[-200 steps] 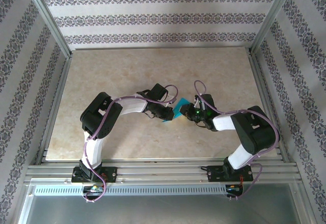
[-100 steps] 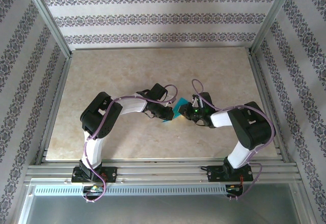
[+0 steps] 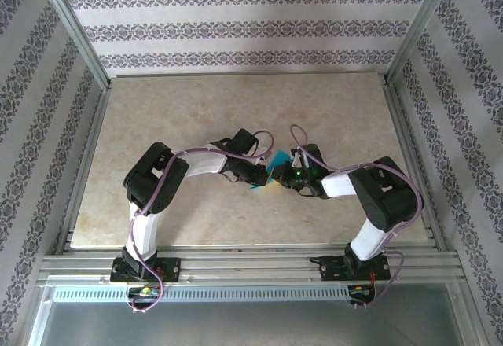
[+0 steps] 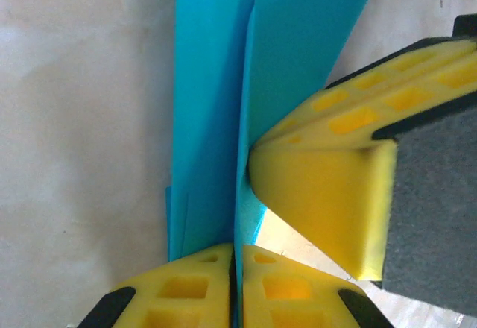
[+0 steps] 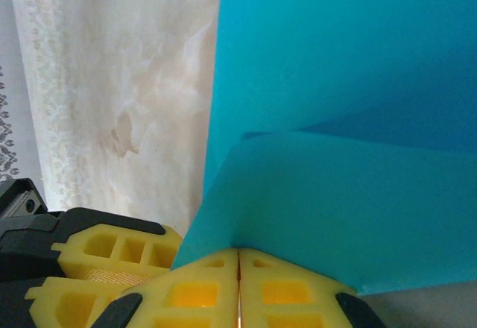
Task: Fold a paper plane with a square sheet of paper (pick it up from the middle)
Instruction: Fold the wing for the fifth time at the center of the table.
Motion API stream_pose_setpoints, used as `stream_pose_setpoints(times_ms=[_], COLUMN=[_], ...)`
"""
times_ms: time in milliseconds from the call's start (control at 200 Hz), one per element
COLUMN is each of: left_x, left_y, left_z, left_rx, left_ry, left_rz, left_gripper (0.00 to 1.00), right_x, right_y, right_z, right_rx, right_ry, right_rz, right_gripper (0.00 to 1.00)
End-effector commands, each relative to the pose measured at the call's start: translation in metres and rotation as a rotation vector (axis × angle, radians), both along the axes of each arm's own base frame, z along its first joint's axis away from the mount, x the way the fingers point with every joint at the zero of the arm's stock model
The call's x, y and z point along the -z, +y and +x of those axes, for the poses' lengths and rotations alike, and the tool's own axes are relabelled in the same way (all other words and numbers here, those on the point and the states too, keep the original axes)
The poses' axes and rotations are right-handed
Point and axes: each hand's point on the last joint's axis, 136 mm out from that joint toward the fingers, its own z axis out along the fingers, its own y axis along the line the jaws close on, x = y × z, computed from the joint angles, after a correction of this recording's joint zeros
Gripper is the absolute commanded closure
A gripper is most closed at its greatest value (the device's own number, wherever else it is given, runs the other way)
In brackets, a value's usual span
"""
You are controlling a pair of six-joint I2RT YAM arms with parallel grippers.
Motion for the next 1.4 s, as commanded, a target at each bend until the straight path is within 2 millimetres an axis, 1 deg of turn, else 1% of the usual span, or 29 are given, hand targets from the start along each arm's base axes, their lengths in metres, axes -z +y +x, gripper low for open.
stream_pose_setpoints(times_ms=[0, 110, 200, 320, 435, 580, 680, 759, 879, 974, 1044, 1229, 1344, 1394], left_x=[0.051, 0.05, 0.044, 0.027, 0.006, -0.015, -0.031, -0.04, -0.042, -0.042, -0.038, -0.036, -0.03, -0.027], left_y=[0.038, 0.038, 0.038, 0.04, 0.046, 0.06, 0.067, 0.07, 0.071, 0.061, 0.058, 0.051, 0.048, 0.046], left_z=[-0.027, -0.027, -0.026, -0.024, -0.022, -0.019, -0.015, -0.01, -0.002, -0.001, 0.001, 0.002, 0.001, -0.001], left_rx=[-0.043, -0.045, -0.044, -0.049, -0.065, -0.113, -0.165, -0.218, -0.3, -0.323, -0.338, -0.324, -0.317, -0.31], left_ry=[0.156, 0.154, 0.148, 0.131, 0.112, 0.104, 0.086, 0.075, 0.095, 0.153, 0.179, 0.186, 0.19, 0.198], left_rz=[0.167, 0.165, 0.158, 0.135, 0.111, 0.091, 0.042, 0.002, -0.044, -0.101, -0.111, -0.131, -0.107, -0.104], left_gripper=[0.88, 0.88, 0.87, 0.84, 0.77, 0.66, 0.59, 0.57, 0.55, 0.56, 0.57, 0.61, 0.67, 0.68], right_x=[0.004, 0.009, 0.013, 0.021, 0.026, 0.022, 0.022, 0.018, 0.011, 0.006, 0.003, -0.002, -0.002, -0.002], right_y=[0.004, 0.004, 0.002, -0.004, -0.005, 0.014, 0.02, 0.026, 0.036, 0.041, 0.043, 0.045, 0.046, 0.046], right_z=[0.001, 0.002, 0.001, -0.005, -0.006, -0.003, -0.001, 0.0, 0.005, 0.007, 0.009, 0.013, 0.013, 0.014], right_rx=[0.002, 0.002, 0.002, -0.001, -0.033, -0.231, -0.326, -0.39, -0.481, -0.545, -0.573, -0.589, -0.586, -0.579], right_ry=[0.032, 0.053, 0.081, 0.118, 0.123, 0.067, 0.039, 0.006, -0.05, -0.088, -0.107, -0.132, -0.124, -0.123], right_rz=[-0.014, -0.029, -0.054, -0.098, -0.11, -0.094, -0.109, -0.098, -0.096, -0.125, -0.133, -0.131, -0.123, -0.123], right_gripper=[0.92, 0.92, 0.92, 0.92, 0.92, 0.9, 0.9, 0.9, 0.9, 0.9, 0.9, 0.89, 0.89, 0.89])
